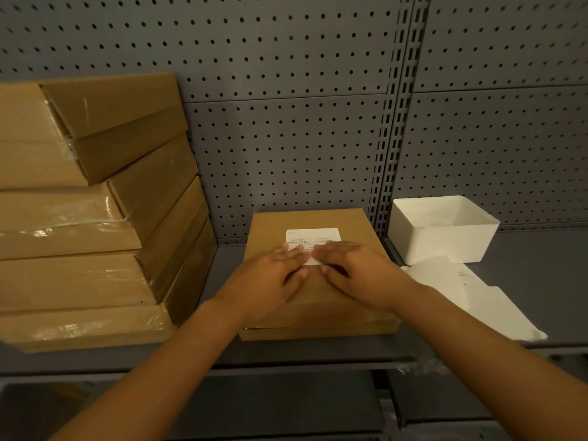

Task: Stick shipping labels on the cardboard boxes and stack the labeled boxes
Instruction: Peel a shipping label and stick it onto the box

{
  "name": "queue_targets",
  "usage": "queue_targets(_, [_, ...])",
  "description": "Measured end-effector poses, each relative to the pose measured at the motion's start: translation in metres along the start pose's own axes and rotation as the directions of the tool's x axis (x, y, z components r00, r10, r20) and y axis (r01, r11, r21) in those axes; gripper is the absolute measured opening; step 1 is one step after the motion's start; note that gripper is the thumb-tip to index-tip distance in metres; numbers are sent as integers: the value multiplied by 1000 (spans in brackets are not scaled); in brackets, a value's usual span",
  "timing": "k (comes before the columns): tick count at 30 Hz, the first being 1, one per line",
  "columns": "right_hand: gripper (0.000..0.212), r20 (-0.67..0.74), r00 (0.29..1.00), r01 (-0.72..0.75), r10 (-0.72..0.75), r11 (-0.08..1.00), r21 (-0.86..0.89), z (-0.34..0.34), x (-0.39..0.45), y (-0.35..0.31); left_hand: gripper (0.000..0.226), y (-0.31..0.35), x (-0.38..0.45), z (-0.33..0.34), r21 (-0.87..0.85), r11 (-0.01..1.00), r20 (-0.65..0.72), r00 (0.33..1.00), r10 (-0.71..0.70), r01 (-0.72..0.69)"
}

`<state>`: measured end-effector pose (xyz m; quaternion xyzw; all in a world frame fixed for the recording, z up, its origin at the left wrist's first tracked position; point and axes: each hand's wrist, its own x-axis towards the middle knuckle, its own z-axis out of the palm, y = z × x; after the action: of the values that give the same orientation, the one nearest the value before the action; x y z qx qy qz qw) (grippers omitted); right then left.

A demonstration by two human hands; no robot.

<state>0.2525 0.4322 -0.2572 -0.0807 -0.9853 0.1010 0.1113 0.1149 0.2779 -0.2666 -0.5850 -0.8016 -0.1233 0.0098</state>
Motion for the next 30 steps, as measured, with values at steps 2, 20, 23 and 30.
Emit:
queue_targets(2, [41, -5, 999, -53, 53, 999, 11, -6, -10, 10, 50, -4, -6, -3, 31, 998, -38, 998, -52, 53])
queue_targets(20, [47, -176, 826, -463, 536, 822, 332, -13, -34, 26, 58, -5, -18, -18, -283, 835, -225, 814, -535, 471])
queue_targets(23, [61, 89, 747, -598, 659, 607, 523, -4, -27, 27, 65, -4, -10, -16, -591, 558, 92, 736, -670, 582])
queue_targets(30, [53, 134, 701, -573, 701, 440, 692, 1, -26, 22, 48, -11, -10, -12, -845, 125, 322, 682, -657, 519])
